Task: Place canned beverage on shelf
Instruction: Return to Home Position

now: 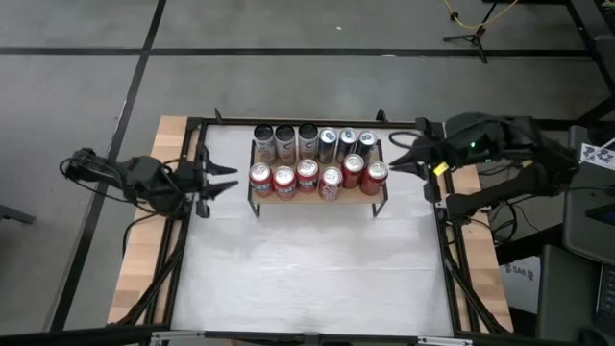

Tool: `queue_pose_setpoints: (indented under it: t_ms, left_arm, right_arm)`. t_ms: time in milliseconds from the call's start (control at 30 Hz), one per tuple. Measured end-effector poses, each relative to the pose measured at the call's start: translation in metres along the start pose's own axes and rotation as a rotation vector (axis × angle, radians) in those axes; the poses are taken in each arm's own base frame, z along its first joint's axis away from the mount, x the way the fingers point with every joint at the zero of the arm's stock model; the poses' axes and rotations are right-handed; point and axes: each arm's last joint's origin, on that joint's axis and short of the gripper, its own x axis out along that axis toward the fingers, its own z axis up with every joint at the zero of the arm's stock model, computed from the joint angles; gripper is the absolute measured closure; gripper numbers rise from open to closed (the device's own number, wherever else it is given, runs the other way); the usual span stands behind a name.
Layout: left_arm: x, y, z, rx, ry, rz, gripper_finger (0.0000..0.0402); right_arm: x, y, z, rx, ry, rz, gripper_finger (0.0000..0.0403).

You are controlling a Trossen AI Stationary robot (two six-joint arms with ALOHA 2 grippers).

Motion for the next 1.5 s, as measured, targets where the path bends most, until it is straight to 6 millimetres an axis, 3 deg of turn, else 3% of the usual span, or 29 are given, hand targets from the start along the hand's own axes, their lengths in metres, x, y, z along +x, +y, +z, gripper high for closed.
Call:
queue_pose_setpoints:
  t_ms: [167, 467, 767, 1267, 1500]
  left_arm:
    - [-0.013, 0.010, -0.007, 0.030, -0.022, 0.038, 0.0313]
    - [-0.013, 0.013, -0.057, 0.003, -0.024, 0.100, 0.0396]
    - [-0.015, 0.018, -0.091, -0.059, -0.098, 0.155, 0.0401]
    - [-0.027, 0.025, -0.111, -0.058, -0.182, 0.169, 0.0401]
    - [-0.025, 0.023, -0.122, -0.043, -0.101, 0.120, 0.0401]
  right_arm:
    - [0.012, 0.004, -0.044, -0.023, -0.061, -0.003, 0.0371]
    - [0.004, 0.009, -0.105, -0.070, -0.272, -0.036, 0.0370]
    - [0.002, 0.016, -0.145, -0.138, -0.461, 0.036, 0.0370]
    - [0.032, 0.021, -0.186, -0.111, -0.417, 0.071, 0.0370]
    - [0.040, 0.022, -0.200, -0.054, -0.403, 0.084, 0.0370]
